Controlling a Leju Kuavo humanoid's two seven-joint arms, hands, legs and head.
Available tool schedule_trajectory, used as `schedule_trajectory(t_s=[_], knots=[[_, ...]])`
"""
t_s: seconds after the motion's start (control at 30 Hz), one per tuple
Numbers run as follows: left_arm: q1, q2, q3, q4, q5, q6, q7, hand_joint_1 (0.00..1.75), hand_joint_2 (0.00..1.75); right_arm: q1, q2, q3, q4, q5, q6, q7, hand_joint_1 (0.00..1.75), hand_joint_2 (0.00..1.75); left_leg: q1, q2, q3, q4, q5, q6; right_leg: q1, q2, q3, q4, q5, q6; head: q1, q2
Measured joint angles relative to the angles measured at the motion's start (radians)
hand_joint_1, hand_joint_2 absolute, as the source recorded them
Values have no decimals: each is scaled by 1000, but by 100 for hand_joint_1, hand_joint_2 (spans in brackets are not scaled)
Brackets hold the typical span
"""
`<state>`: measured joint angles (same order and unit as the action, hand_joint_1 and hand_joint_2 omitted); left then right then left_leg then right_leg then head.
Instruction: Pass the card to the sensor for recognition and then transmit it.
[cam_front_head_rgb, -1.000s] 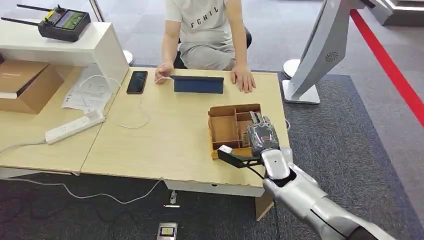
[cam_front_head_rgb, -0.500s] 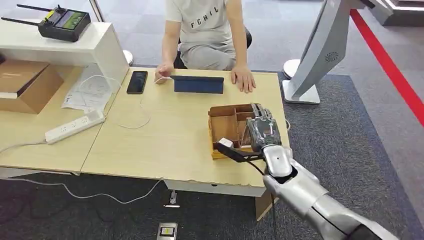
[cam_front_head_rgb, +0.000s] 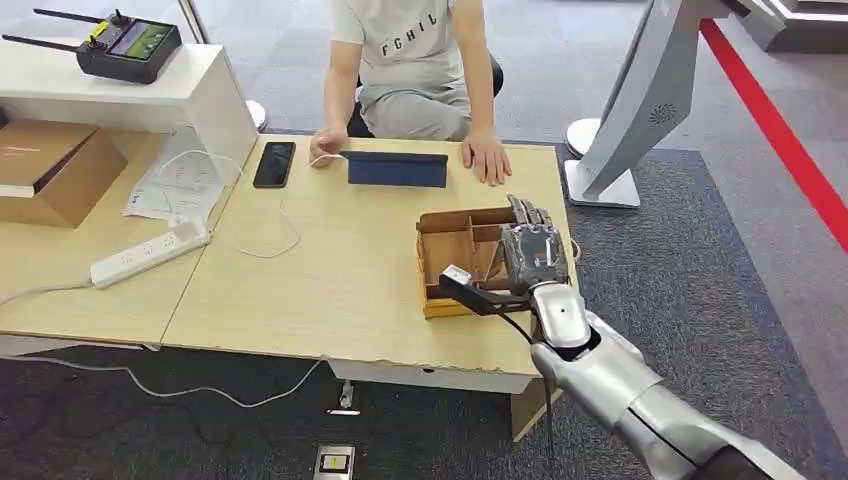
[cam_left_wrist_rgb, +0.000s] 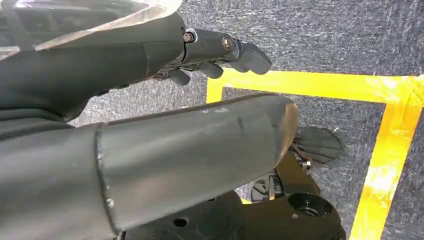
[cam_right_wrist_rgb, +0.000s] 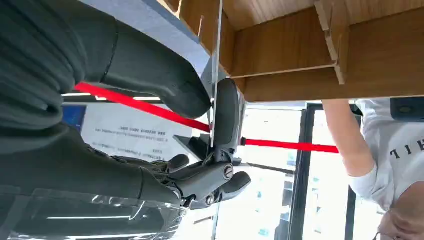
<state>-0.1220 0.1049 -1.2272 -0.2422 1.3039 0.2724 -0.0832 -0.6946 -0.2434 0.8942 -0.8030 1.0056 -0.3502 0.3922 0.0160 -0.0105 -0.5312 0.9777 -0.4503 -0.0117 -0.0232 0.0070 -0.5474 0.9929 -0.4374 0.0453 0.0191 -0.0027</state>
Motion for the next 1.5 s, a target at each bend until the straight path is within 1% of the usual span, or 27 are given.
schedule_trajectory(t_s=[0.3, 0.43, 0.53, 0.67, 0.9, 1.0, 1.13, 1.2, 1.5], knots=[[0, 0, -2, 0, -7, 0, -3, 0, 0, -45, -1, 0, -16, 49, 1, 4, 175, 175, 0, 0, 0, 0, 0, 0, 0, 0, 0, 0, 0, 0, 0, 0], [-1, 0, -5, 0, -25, -9, -9, 0, 0, -96, -2, 0, -29, 85, 65, 9, 175, 175, 0, 0, 0, 0, 0, 0, 0, 0, -1, 0, 0, 0, 0, 0], [-1, 0, -16, 0, -33, -19, -8, 0, 0, -134, 2, 0, -31, 102, 92, 9, 175, 175, 0, 0, 0, 0, 0, 0, 0, 0, 0, 0, 0, 0, 0, 0], [-2, 0, -25, 0, -43, -28, -3, 0, 0, -151, 10, 2, -29, 120, 113, 13, 175, 175, 0, 0, 0, 0, 0, 0, 0, 0, 0, 0, 0, 0, 0, 0], [-3, 1, -33, 0, -61, -55, -12, 0, 0, -174, 26, 2, 13, 151, 172, 55, 175, 175, 0, 0, -1, 0, 0, 0, 0, 0, -1, 0, 0, 0, 0, 0], [-3, 2, -39, 0, -60, -63, -12, 0, 0, -191, 34, 3, 31, 160, 191, 65, 175, 175, 0, 0, -1, 0, 0, 0, 0, 0, -1, 0, 0, 0, 0, 0], [-3, 2, -43, 0, -53, -73, -11, 0, 0, -228, 50, 5, 56, 180, 237, 75, 175, 175, 0, 0, -1, 0, 0, 0, 0, 0, -1, 0, 0, 0, 0, 0], [-3, 2, -43, 0, -53, -73, -8, 0, 0, -239, 59, 8, 67, 181, 245, 80, 175, 175, 0, 0, -1, 0, 0, 0, 0, 0, -1, 0, 0, 0, 0, 0], [-3, 3, -44, 0, -35, -76, 18, 0, 0, -271, 106, 13, 120, 203, 242, 81, 175, 175, 0, 0, -1, 0, 0, 0, 0, 0, -1, 0, 0, 0, 0, 0]])
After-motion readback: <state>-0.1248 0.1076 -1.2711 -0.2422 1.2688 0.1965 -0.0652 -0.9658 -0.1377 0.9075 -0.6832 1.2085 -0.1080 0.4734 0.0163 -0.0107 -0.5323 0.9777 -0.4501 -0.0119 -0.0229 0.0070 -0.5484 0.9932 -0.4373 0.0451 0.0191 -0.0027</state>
